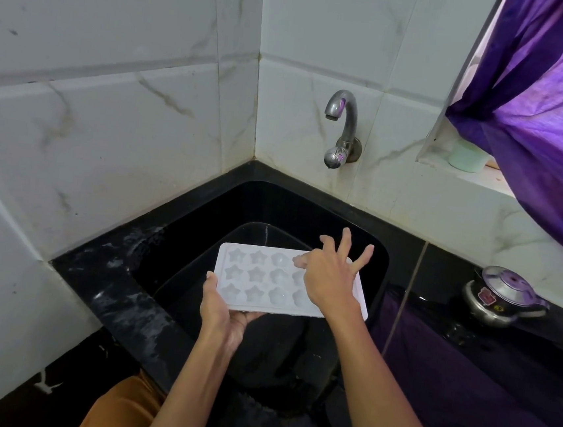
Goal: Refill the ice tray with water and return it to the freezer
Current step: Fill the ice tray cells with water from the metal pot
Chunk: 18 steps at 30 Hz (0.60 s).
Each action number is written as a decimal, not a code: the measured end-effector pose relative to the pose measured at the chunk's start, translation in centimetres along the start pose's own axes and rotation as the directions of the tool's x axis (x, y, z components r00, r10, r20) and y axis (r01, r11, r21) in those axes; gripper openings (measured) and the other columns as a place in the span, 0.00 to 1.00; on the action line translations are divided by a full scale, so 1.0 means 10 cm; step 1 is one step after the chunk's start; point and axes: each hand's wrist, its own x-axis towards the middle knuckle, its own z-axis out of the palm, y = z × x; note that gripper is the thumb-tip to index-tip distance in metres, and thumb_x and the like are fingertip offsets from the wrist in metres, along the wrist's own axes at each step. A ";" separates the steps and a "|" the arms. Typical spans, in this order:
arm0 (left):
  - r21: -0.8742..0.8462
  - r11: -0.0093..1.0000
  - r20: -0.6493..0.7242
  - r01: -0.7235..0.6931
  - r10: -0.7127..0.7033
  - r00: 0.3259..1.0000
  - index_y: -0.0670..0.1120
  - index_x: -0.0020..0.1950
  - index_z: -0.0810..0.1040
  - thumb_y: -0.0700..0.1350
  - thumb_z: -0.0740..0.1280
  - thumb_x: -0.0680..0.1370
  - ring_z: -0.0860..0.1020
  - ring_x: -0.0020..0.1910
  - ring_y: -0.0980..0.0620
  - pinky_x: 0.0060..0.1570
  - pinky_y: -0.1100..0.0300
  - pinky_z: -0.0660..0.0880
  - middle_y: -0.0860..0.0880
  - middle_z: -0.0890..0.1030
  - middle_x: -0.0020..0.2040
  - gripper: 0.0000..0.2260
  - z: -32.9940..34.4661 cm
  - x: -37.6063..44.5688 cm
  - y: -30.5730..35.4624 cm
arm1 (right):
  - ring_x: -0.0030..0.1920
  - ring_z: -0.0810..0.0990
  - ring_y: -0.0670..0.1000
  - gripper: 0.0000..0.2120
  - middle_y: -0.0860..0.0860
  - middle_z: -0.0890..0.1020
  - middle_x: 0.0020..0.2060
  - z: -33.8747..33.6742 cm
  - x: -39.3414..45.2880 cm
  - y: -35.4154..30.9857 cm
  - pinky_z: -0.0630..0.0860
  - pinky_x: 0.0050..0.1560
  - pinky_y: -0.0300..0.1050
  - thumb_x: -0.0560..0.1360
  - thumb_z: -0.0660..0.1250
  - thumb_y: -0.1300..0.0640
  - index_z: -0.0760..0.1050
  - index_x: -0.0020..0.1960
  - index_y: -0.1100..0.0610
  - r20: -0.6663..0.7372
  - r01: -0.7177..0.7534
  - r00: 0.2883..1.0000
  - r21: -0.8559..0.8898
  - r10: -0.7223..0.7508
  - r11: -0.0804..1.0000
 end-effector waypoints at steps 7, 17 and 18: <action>0.003 1.000 0.003 0.007 -0.007 1.000 0.45 0.55 0.77 0.60 0.53 0.80 0.84 0.43 0.41 0.38 0.41 0.80 0.42 0.85 0.46 0.23 0.00 0.01 -0.02 | 0.75 0.36 0.63 0.22 0.56 0.56 0.75 0.04 0.03 -0.01 0.31 0.65 0.72 0.71 0.65 0.70 0.80 0.56 0.47 0.000 -0.006 1.000 0.022 0.006 1.000; -0.010 1.000 -0.002 0.018 -0.018 1.000 0.44 0.56 0.77 0.60 0.53 0.80 0.84 0.42 0.41 0.37 0.41 0.80 0.43 0.85 0.44 0.23 -0.01 0.02 -0.01 | 0.74 0.33 0.65 0.33 0.58 0.50 0.76 0.07 0.07 0.02 0.29 0.64 0.71 0.66 0.63 0.77 0.78 0.57 0.43 0.031 0.020 0.999 0.033 -0.021 0.999; -0.010 1.000 -0.001 0.014 -0.014 1.000 0.44 0.56 0.77 0.60 0.53 0.80 0.84 0.42 0.41 0.37 0.41 0.80 0.43 0.85 0.44 0.23 -0.01 0.02 -0.01 | 0.74 0.33 0.65 0.33 0.58 0.50 0.76 0.07 0.07 0.01 0.29 0.64 0.71 0.66 0.62 0.77 0.79 0.57 0.43 0.043 0.032 0.999 0.032 -0.033 0.999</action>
